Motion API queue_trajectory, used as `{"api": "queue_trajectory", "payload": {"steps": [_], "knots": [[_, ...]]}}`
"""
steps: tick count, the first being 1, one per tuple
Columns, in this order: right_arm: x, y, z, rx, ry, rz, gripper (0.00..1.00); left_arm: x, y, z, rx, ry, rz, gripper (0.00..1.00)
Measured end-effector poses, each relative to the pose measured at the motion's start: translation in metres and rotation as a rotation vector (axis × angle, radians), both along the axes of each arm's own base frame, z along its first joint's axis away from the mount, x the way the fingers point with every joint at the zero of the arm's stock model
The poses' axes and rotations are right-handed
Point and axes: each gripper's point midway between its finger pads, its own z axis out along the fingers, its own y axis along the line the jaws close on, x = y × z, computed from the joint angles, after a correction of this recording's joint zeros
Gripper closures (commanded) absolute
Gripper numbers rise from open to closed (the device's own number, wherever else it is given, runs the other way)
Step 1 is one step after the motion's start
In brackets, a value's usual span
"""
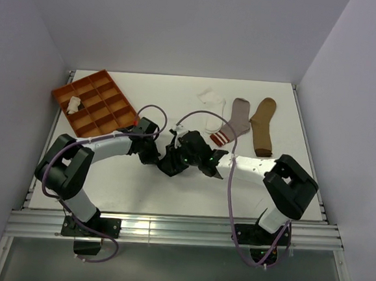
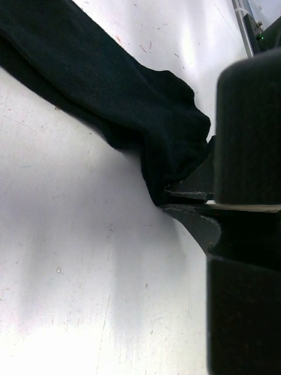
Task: Roll the socks
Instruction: Roll the sock at the center of the board.
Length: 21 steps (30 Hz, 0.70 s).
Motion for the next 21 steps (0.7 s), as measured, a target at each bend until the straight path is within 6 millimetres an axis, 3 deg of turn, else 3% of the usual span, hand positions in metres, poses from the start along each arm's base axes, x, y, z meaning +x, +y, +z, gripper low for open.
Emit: {"api": "queue_trajectory", "payload": {"steps": [8, 15, 21], "knots": [[-0.008, 0.011, -0.010, -0.091, -0.150, 0.058, 0.53, -0.002, 0.001, 0.000, 0.028, 0.016, -0.024, 1.00], [-0.013, 0.014, -0.031, -0.166, -0.186, 0.095, 0.54, -0.002, 0.001, 0.000, 0.030, 0.017, -0.032, 1.00], [-0.015, 0.016, -0.033, -0.192, -0.213, 0.113, 0.55, -0.002, 0.001, -0.001, 0.032, 0.019, -0.033, 1.00]]}}
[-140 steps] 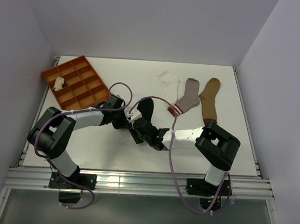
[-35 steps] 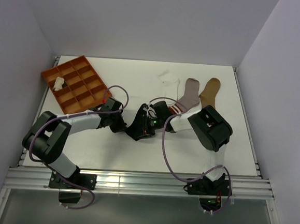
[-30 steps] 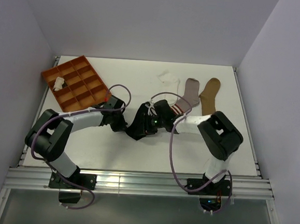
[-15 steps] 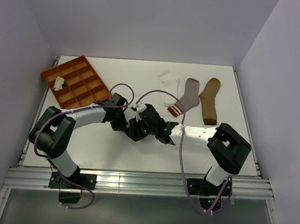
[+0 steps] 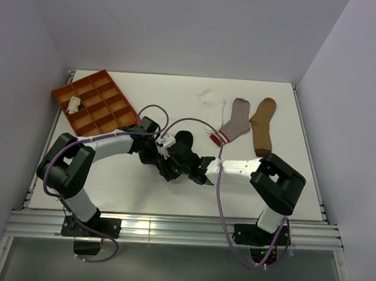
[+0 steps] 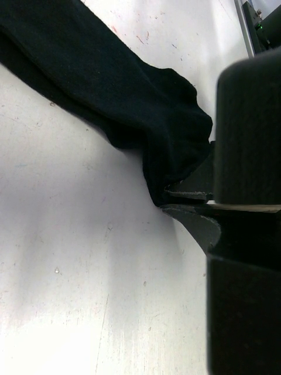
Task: Roll the socks
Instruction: Roll the sock at the center of the board.
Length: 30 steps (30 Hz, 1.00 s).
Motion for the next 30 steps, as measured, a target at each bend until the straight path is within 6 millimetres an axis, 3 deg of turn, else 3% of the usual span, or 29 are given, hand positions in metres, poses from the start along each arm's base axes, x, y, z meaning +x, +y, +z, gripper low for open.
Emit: {"api": "queue_trajectory", "payload": {"steps": [8, 30], "knots": [[-0.004, 0.009, 0.000, -0.018, -0.016, 0.015, 0.57, 0.000, 0.000, 0.000, 0.001, 0.001, -0.001, 1.00], [0.008, -0.003, -0.003, -0.088, -0.055, -0.060, 0.56, 0.000, -0.001, 0.000, 0.001, 0.001, -0.002, 1.00]]}}
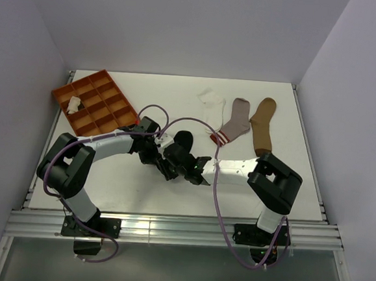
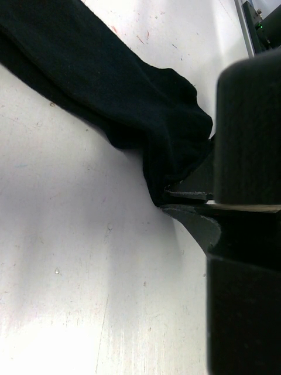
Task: Roll the socks
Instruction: Roll the sock at the center of the board.
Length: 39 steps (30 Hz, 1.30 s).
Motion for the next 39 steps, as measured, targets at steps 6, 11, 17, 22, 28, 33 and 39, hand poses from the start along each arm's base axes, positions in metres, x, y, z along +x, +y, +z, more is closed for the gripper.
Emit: {"api": "queue_trajectory", "payload": {"steps": [6, 11, 17, 22, 28, 33, 39], "knots": [[-0.004, 0.001, -0.002, -0.003, 0.010, 0.012, 0.57, 0.000, 0.000, 0.000, -0.001, 0.000, -0.001, 1.00], [-0.010, 0.004, -0.013, -0.025, 0.025, 0.029, 0.58, 0.000, -0.001, 0.000, -0.001, -0.001, -0.001, 1.00], [-0.011, 0.005, -0.022, -0.048, 0.044, 0.020, 0.74, 0.000, -0.001, 0.000, -0.002, -0.002, -0.001, 1.00], [-0.011, 0.004, -0.022, -0.047, 0.055, 0.000, 1.00, 0.000, -0.001, -0.001, -0.005, -0.004, 0.002, 0.98], [-0.009, 0.003, -0.022, -0.002, 0.130, -0.024, 1.00, -0.002, 0.002, 0.001, -0.021, -0.031, 0.040, 0.66], [0.002, -0.008, -0.024, 0.122, 0.293, -0.069, 1.00, -0.009, 0.013, 0.011, -0.024, -0.073, 0.097, 0.31], [0.010, -0.027, -0.024, 0.300, 0.492, -0.135, 1.00, -0.010, 0.015, 0.031, -0.082, -0.143, 0.144, 0.30]]}}
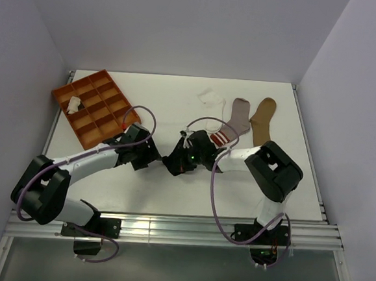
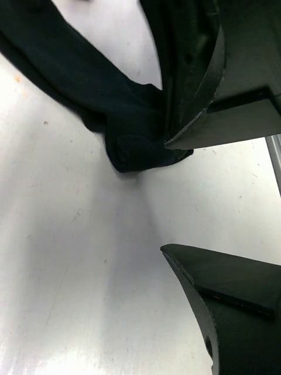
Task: Roll the socks
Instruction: Roll the sock at the center of the board.
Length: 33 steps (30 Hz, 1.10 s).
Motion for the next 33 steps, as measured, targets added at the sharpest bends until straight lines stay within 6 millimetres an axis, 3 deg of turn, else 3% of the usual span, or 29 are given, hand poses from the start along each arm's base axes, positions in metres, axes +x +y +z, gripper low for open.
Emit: {"api": "queue_trajectory", "payload": {"steps": [12, 18, 25, 28, 33], "knots": [[-0.003, -0.003, -0.003, 0.269, 0.296, -0.060, 1.00, -0.004, -0.017, -0.005, -0.081, 0.001, -0.023, 0.34], [-0.005, -0.005, -0.003, 0.284, 0.322, -0.065, 1.00, -0.002, -0.022, -0.016, -0.069, 0.028, -0.030, 0.38], [-0.005, -0.005, -0.003, 0.285, 0.325, -0.063, 1.00, 0.017, -0.033, -0.019, -0.060, 0.031, -0.026, 0.42], [-0.005, -0.005, -0.004, 0.286, 0.326, -0.062, 1.00, 0.019, -0.033, -0.021, -0.052, 0.035, -0.024, 0.49], [-0.005, -0.005, -0.004, 0.285, 0.326, -0.062, 1.00, 0.021, -0.033, -0.026, -0.027, 0.058, -0.027, 0.73]]}}
